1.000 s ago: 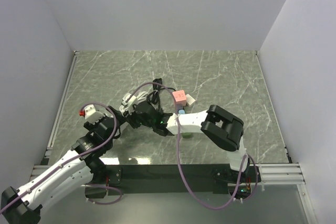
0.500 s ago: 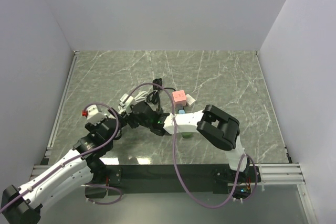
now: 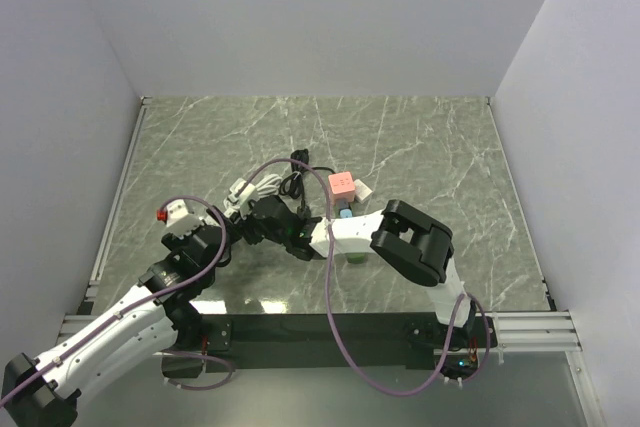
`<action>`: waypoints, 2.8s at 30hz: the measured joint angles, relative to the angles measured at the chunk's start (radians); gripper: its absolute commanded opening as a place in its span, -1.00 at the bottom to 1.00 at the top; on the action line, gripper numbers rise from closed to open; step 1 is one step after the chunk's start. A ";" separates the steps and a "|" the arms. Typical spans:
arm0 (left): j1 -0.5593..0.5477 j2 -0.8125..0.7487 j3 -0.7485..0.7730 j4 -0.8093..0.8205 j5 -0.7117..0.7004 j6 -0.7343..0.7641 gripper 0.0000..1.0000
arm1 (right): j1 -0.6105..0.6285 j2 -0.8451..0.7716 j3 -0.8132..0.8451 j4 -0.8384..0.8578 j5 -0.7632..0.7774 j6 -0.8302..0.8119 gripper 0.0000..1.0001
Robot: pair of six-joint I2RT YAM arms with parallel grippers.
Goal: Insert the plug
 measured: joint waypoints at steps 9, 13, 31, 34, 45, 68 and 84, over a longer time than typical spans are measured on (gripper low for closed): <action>0.001 -0.012 0.002 -0.006 -0.014 0.006 0.99 | 0.000 0.008 0.019 -0.011 0.009 0.007 -0.72; 0.001 -0.013 0.019 -0.021 -0.019 0.020 0.99 | 0.000 0.008 0.027 -0.024 0.011 0.010 -0.34; -0.001 -0.074 0.053 -0.044 -0.023 0.037 0.99 | -0.041 -0.077 -0.092 -0.031 -0.056 0.069 0.82; -0.002 -0.061 0.060 -0.017 -0.021 0.050 0.99 | -0.042 -0.140 -0.159 -0.009 -0.068 0.067 0.85; -0.002 0.032 0.079 0.133 0.005 0.104 0.99 | -0.040 -0.529 -0.495 -0.001 0.013 0.063 0.87; 0.023 0.308 0.110 0.527 0.336 0.343 0.99 | -0.578 -0.851 -0.652 -0.351 0.194 0.147 0.86; 0.023 0.348 0.115 0.548 0.423 0.370 0.99 | -0.642 -0.603 -0.400 -0.519 0.007 -0.021 0.92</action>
